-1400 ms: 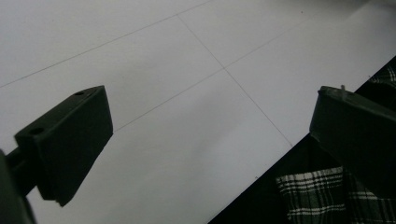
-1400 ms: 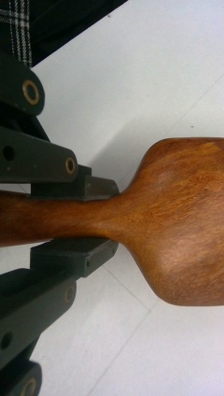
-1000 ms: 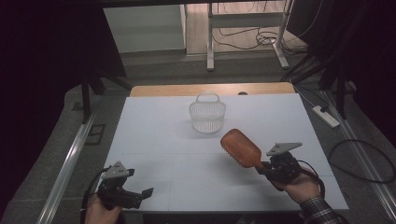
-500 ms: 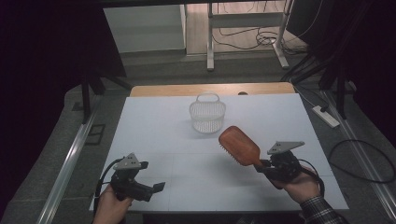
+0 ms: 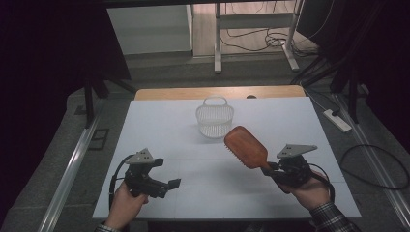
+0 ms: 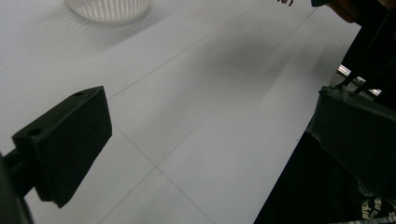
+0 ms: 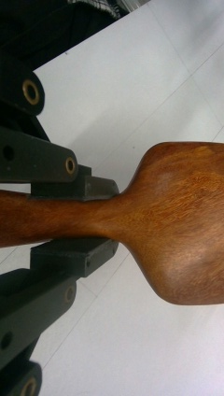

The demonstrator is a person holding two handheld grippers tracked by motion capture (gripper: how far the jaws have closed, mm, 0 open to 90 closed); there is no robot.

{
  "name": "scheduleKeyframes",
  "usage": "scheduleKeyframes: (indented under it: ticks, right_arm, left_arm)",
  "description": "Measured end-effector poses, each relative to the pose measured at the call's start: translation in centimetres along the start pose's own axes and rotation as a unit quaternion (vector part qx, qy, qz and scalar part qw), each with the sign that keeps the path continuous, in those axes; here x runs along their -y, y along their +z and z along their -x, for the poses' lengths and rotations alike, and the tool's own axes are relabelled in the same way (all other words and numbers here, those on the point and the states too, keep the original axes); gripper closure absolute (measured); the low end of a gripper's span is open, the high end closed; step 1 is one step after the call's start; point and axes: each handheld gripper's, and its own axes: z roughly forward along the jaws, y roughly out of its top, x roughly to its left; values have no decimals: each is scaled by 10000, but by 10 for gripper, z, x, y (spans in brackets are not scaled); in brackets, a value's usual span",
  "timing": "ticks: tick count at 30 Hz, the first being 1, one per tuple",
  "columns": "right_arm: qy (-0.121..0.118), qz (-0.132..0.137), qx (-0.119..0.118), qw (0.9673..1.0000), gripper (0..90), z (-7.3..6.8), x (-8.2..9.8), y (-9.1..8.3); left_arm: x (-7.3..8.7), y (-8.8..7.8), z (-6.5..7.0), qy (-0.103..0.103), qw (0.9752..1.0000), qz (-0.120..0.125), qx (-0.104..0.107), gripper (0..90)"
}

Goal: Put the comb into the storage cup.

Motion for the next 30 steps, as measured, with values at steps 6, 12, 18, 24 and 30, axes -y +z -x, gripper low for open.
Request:
scheduleKeyframes:
  ticks: [6, 12, 18, 24, 30]
  right_arm:
    - [-33, 36, -18, 10000, 724, -3, -3, 0]
    - [-50, 126, -45, 9999, 725, -6, -6, 0]
    - [-68, 213, -61, 9997, 724, -9, -8, 0]
    - [-78, 280, -77, 9995, 724, -13, -11, 0]
    - [-112, 335, -108, 9993, 725, -17, -14, 2]
  left_arm:
    - [-8, 7, 1, -43, 9999, 12, 141, 0]
    - [-19, 15, 3, -68, 9996, 46, 257, 0]
    - [-30, 23, 4, -112, 9991, 146, 385, 0]
    - [-40, 31, 5, -166, 9984, 187, 503, 0]
    - [-48, 36, 3, -310, 9970, 284, 644, 0]
